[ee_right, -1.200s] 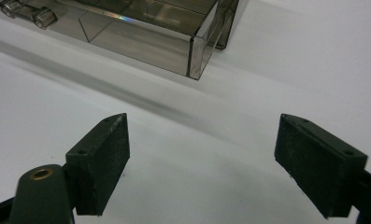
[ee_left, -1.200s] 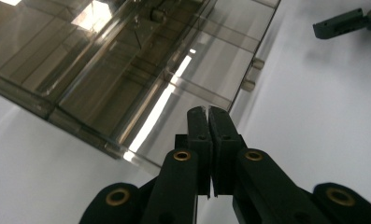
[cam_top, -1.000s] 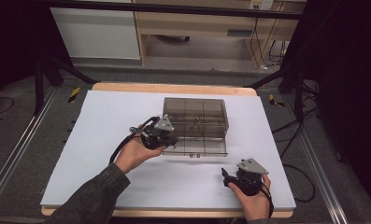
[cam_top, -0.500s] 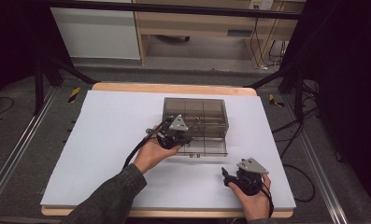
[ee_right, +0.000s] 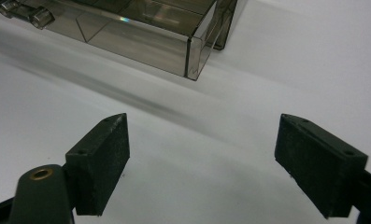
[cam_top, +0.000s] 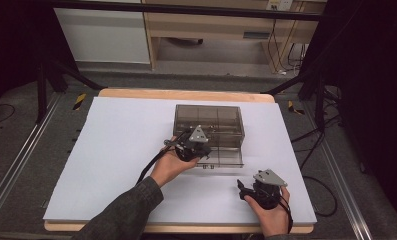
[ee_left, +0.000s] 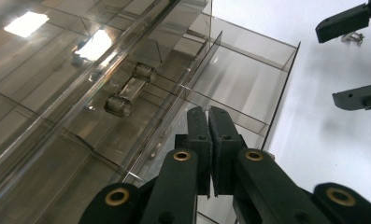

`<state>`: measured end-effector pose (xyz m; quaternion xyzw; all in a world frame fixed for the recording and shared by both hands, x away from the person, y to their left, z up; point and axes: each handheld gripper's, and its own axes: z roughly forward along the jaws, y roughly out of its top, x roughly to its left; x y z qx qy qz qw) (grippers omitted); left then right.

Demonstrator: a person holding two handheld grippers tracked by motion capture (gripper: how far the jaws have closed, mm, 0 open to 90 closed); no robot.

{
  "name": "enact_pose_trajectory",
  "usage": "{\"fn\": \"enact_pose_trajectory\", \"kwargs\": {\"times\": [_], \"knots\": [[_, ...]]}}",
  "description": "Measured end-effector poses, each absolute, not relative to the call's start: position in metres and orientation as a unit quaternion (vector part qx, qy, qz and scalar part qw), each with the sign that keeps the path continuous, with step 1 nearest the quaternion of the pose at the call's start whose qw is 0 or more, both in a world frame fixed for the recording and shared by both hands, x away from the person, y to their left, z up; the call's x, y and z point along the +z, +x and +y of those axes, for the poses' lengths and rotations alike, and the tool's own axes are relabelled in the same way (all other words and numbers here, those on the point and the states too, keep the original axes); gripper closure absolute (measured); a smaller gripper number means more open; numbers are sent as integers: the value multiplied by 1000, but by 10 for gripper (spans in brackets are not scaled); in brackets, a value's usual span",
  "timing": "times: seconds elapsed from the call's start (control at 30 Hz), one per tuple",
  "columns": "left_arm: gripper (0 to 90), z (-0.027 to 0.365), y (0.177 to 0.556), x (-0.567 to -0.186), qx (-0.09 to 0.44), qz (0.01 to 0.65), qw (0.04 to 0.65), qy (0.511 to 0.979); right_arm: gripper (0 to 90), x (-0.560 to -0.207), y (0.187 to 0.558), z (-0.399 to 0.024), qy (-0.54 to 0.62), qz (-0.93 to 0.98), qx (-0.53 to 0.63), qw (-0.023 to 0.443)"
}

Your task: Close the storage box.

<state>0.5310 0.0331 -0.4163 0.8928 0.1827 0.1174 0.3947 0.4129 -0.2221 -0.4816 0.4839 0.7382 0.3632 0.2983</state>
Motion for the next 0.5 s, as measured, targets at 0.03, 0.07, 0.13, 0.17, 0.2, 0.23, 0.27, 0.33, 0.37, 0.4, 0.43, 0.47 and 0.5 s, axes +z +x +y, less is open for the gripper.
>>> {"fn": "enact_pose_trajectory", "kwargs": {"times": [0.03,0.07,0.13,0.17,0.2,0.23,0.27,0.33,0.37,0.4,0.43,0.47,0.5], "knots": [[884,33,532,-417,117,184,393,893,181,-482,413,-222,484,738,363,298],[884,32,532,-418,118,185,391,894,181,-482,413,-222,484,738,363,298],[884,32,533,-419,117,190,391,893,181,-482,413,-222,483,739,363,298],[884,32,534,-419,117,190,389,894,181,-482,413,-222,483,738,363,298],[883,32,535,-420,115,191,388,894,181,-482,413,-222,484,738,363,299],[883,32,536,-420,113,192,387,895,181,-482,413,-222,484,739,363,299],[882,32,536,-420,112,194,388,894,181,-482,413,-222,483,739,362,299],[880,32,536,-420,112,194,389,894,181,-482,413,-222,483,739,363,299],[876,32,536,-420,111,194,389,894,181,-482,413,-222,483,739,363,298],[870,33,536,-420,113,194,391,893,180,-482,413,-222,483,739,363,298],[863,33,535,-419,113,197,397,889,181,-482,413,-223,483,739,362,298],[847,33,535,-419,113,198,401,887,180,-482,413,-223,483,739,362,298],[827,33,534,-418,113,199,404,885,180,-482,413,-223,484,739,362,298]]}}
